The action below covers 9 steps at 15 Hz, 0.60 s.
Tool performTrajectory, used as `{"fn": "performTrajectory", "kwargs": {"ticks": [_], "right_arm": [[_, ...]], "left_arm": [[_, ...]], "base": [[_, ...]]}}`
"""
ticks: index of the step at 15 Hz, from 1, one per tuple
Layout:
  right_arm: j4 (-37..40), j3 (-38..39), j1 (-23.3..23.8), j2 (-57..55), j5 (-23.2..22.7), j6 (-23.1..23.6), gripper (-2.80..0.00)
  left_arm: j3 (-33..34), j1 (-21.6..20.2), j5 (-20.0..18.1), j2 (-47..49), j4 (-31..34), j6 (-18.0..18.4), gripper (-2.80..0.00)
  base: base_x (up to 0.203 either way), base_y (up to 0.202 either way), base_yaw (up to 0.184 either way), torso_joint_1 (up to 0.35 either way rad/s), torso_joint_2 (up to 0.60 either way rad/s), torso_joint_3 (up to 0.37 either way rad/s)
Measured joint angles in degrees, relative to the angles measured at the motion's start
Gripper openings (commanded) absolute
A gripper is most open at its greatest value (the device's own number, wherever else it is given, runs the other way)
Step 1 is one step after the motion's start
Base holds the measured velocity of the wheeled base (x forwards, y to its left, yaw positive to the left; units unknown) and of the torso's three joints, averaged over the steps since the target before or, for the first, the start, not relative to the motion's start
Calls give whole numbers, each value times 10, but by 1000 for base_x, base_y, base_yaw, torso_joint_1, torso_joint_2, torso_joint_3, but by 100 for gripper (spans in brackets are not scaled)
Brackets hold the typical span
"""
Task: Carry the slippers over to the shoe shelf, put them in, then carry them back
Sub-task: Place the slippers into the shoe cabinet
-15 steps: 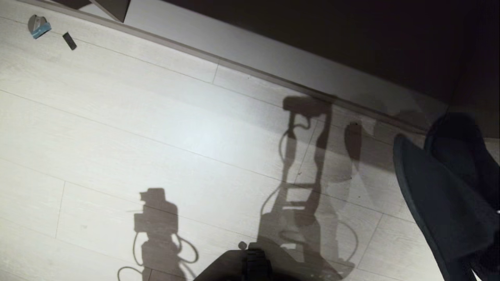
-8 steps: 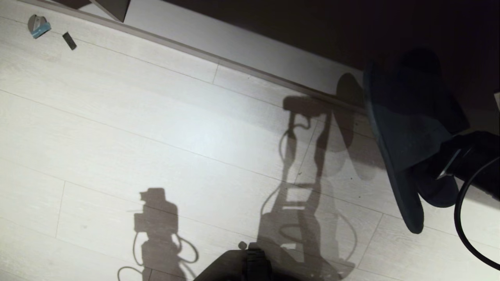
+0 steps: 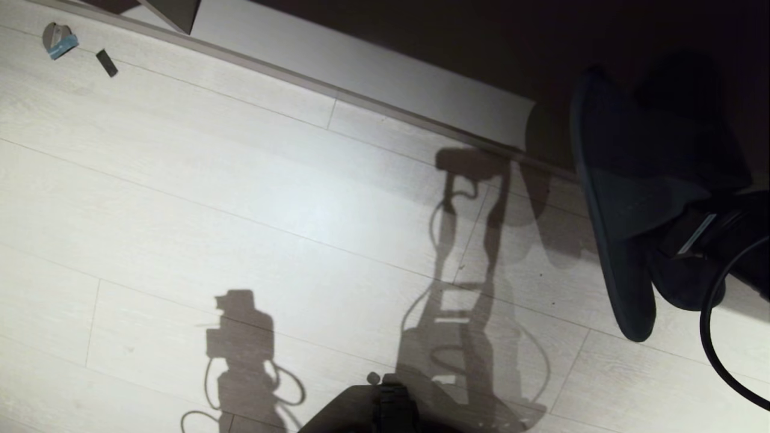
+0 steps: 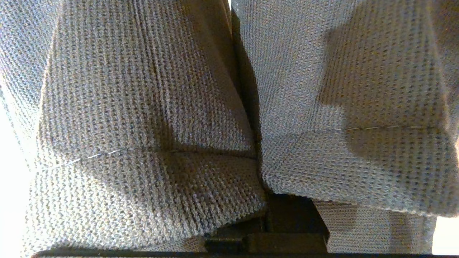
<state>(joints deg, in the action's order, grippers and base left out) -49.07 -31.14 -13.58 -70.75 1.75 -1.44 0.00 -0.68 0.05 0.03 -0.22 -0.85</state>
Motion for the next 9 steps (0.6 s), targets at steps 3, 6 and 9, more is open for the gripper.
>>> {"fn": "performTrajectory", "kwargs": {"ticks": [3,6,9], "right_arm": [[-74,19,-12,-8,58,0,-280],[-116,38,-16,-28,92,-1,-280],[-166,52,-16,-57,96,1,-280]], "left_arm": [[0,0,0,0,0,0,-280],[0,0,0,0,0,0,-280],[0,0,0,0,0,0,-280]], "base": [[0,0,0,0,0,0],[0,0,0,0,0,0],[0,0,0,0,0,0]]}}
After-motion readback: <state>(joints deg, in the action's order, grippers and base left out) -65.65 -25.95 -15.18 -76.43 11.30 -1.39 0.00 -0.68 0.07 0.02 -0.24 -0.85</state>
